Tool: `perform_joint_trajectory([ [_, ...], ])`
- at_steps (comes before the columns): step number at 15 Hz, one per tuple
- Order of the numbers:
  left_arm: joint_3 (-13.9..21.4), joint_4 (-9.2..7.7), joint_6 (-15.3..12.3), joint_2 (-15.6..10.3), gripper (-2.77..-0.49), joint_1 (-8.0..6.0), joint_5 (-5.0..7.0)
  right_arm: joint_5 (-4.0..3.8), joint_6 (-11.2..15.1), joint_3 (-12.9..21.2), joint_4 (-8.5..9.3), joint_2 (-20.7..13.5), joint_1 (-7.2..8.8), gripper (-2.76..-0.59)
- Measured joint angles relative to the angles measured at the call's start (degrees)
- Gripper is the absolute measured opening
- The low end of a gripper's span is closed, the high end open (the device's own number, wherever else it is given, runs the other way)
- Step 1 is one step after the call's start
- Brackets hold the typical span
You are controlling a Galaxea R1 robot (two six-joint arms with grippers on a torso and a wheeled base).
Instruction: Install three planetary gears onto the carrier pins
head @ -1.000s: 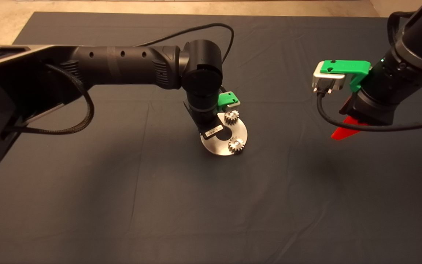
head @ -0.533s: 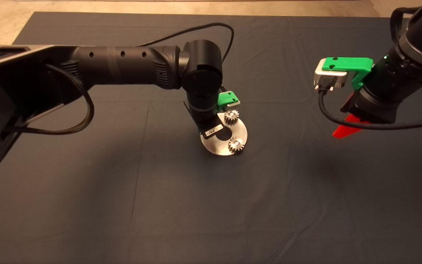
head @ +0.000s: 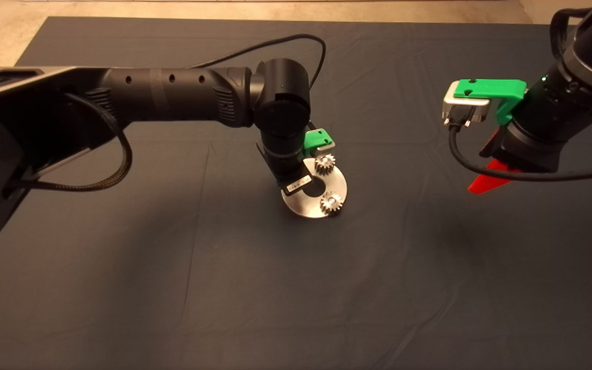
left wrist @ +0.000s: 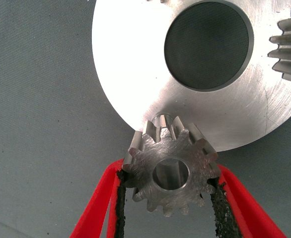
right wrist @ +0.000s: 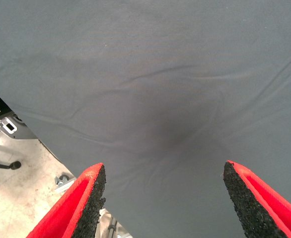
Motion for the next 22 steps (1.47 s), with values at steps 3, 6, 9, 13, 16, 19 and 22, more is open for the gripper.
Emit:
perform_joint_trajectory([
  [3, -0.27, 0.0, -0.11, 0.0, -2.3, 0.0, 0.0, 0.0, 0.0, 0.0, 0.23, -0.01, 0.27, -1.6],
  [6, -0.41, 0.0, -0.41, 0.02, -2.3, 0.0, -0.02, 0.0, 0.0, 0.11, 0.23, 0.02, 0.25, -1.6],
  [9, -1.05, 0.49, -0.83, 0.02, -2.3, -0.02, -0.09, 0.0, 0.0, 0.26, 0.26, 0.0, 0.25, -1.6],
  [13, -1.41, 1.33, -1.06, 0.04, -2.3, 0.0, -0.48, 0.0, 0.0, 0.33, 0.26, 0.02, 0.26, -1.6],
  [16, -1.41, 1.67, -1.38, 0.04, -2.3, 0.13, -0.46, 0.0, 0.0, 0.38, 0.26, -0.01, 0.27, -1.6],
  [19, -1.41, 1.77, -2.05, 0.04, -2.3, 0.15, -0.44, 0.0, 0.0, 0.37, 0.26, 0.0, 0.27, -1.6],
  [22, -1.39, 1.93, -2.82, 0.04, -2.3, 0.28, -0.41, 0.0, 0.0, 0.37, 0.26, 0.01, 0.26, -1.6],
])
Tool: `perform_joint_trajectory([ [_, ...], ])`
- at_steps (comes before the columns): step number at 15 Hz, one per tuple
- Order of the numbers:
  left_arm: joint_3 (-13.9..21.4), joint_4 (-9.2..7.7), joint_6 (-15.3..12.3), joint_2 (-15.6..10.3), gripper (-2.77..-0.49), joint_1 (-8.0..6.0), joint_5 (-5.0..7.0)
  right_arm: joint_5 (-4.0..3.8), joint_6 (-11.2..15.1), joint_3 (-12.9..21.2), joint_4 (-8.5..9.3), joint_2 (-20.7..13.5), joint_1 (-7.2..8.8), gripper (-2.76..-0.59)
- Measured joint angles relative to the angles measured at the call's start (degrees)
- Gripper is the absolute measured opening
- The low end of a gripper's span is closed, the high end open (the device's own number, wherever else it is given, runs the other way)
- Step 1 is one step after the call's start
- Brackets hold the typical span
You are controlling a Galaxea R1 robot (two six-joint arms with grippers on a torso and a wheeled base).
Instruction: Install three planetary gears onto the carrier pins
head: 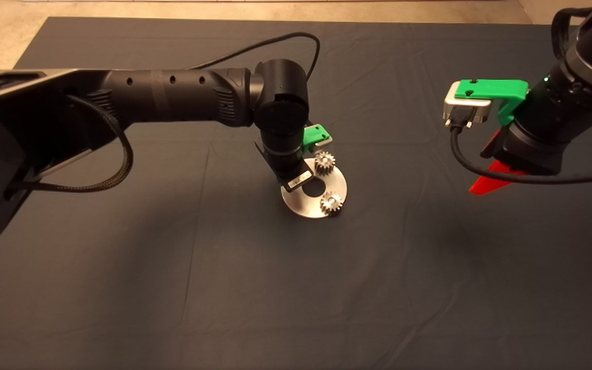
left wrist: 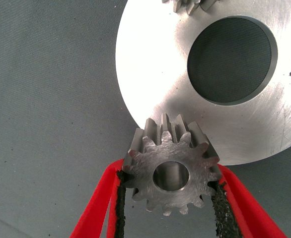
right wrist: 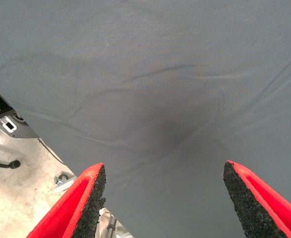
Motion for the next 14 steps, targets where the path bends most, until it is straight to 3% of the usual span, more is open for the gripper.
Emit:
perform_joint_trajectory([
  [14, 0.04, 0.61, -1.66, 1.15, -2.3, 0.2, 0.94, -0.01, -0.02, -0.02, -0.02, 0.0, 0.49, -1.6],
])
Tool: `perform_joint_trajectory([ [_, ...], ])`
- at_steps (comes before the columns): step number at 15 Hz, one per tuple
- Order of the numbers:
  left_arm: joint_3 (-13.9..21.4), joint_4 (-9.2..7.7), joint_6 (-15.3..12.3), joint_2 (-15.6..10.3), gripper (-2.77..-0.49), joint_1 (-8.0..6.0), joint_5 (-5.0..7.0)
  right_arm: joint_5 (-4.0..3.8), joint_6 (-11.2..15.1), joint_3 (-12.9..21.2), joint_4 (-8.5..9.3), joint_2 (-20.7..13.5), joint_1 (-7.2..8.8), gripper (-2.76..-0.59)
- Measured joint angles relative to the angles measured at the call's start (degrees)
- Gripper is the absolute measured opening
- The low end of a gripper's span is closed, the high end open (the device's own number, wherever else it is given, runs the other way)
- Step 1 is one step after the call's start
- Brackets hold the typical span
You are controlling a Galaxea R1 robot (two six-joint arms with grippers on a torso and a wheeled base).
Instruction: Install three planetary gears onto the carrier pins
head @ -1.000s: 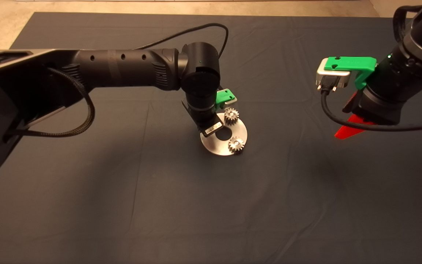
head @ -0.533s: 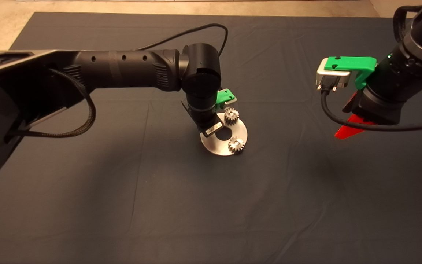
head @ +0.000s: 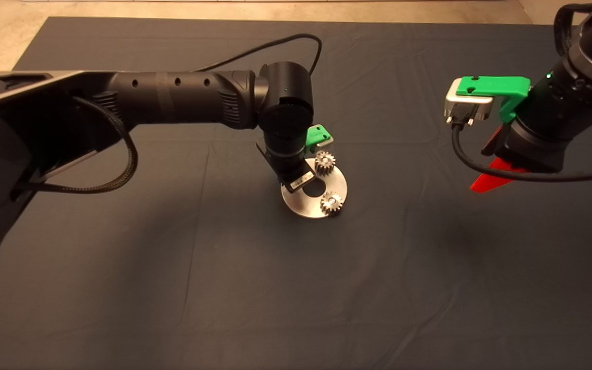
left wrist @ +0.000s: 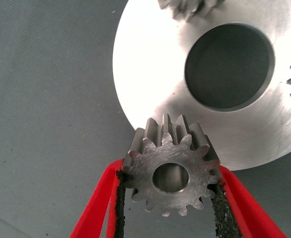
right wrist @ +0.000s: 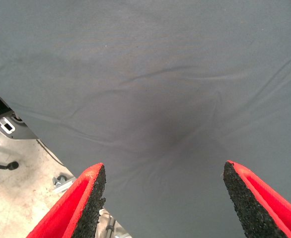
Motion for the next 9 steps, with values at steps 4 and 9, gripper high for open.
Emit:
perform_joint_trajectory([
  [4, 0.0, -0.41, -0.18, 0.32, -2.3, 0.13, -0.26, 0.01, 0.0, -0.04, 0.0, 0.01, 0.0, -1.6],
  [9, 0.0, -0.69, -0.22, 0.29, -2.3, 0.11, -0.39, -0.01, -0.02, -0.04, 0.0, 0.04, 0.0, -1.6],
])
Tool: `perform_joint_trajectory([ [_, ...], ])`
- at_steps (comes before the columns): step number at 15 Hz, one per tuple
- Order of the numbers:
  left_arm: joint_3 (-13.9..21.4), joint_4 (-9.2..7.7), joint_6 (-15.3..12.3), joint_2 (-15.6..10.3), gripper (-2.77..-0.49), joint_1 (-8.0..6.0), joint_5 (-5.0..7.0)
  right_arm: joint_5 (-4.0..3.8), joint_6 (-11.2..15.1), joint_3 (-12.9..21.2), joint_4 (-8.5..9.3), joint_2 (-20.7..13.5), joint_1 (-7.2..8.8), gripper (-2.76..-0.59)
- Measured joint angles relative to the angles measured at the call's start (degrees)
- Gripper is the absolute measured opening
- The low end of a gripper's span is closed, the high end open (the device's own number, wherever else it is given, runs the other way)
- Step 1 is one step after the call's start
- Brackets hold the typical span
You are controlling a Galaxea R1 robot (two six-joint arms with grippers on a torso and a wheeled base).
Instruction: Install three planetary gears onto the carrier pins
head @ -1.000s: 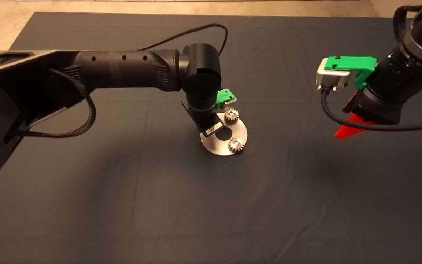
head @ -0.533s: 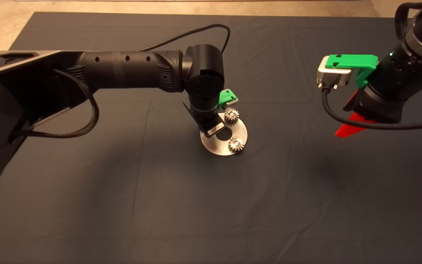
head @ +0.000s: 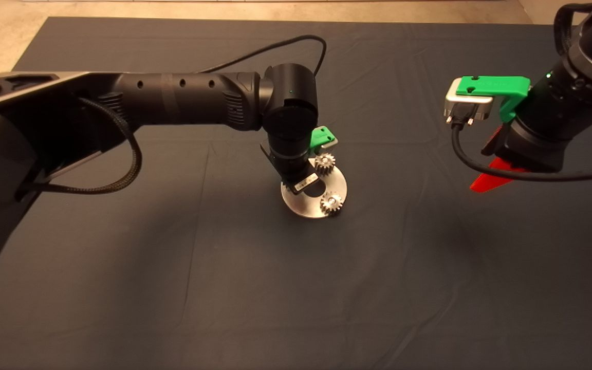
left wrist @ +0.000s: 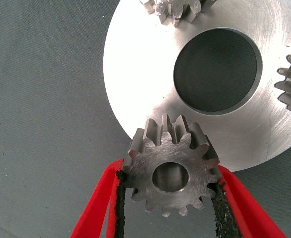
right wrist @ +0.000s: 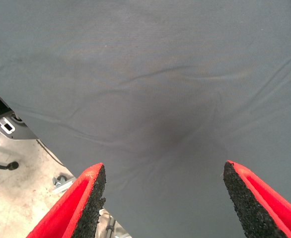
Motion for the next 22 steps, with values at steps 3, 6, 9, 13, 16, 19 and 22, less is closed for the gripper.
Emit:
perform_joint_trajectory([
  [3, 0.0, -0.05, 0.0, -0.05, -2.3, 0.0, -0.09, 0.02, 0.0, 0.0, 0.0, 0.0, 0.13, -1.6],
  [6, 0.0, -0.22, 0.0, -0.33, -2.3, 0.0, -0.28, 0.01, 0.0, -0.05, 0.0, 0.0, 0.16, -1.6],
  [9, 0.57, -0.44, 0.0, -1.13, -2.3, 0.0, -0.99, 0.02, 0.0, -0.05, 0.0, 0.0, 0.16, -1.6],
  [13, 1.82, -1.07, 0.02, -2.73, -2.3, 0.2, -1.55, 0.0, -0.06, -0.05, 0.0, 0.0, 0.16, -1.6],
  [16, 2.3, -1.18, 0.02, -3.27, -2.3, 0.22, -1.56, 0.02, -0.15, -0.07, 0.0, 0.12, 0.16, -1.6],
  [19, 2.54, -1.34, 0.02, -3.36, -2.3, 0.24, -1.55, 0.02, -0.17, -0.07, 0.0, 0.12, 0.16, -1.6],
  [22, 2.69, -1.29, 0.0, -3.28, -2.3, 0.33, -1.49, 0.02, -0.17, -0.07, 0.0, 0.12, 0.16, -1.6],
])
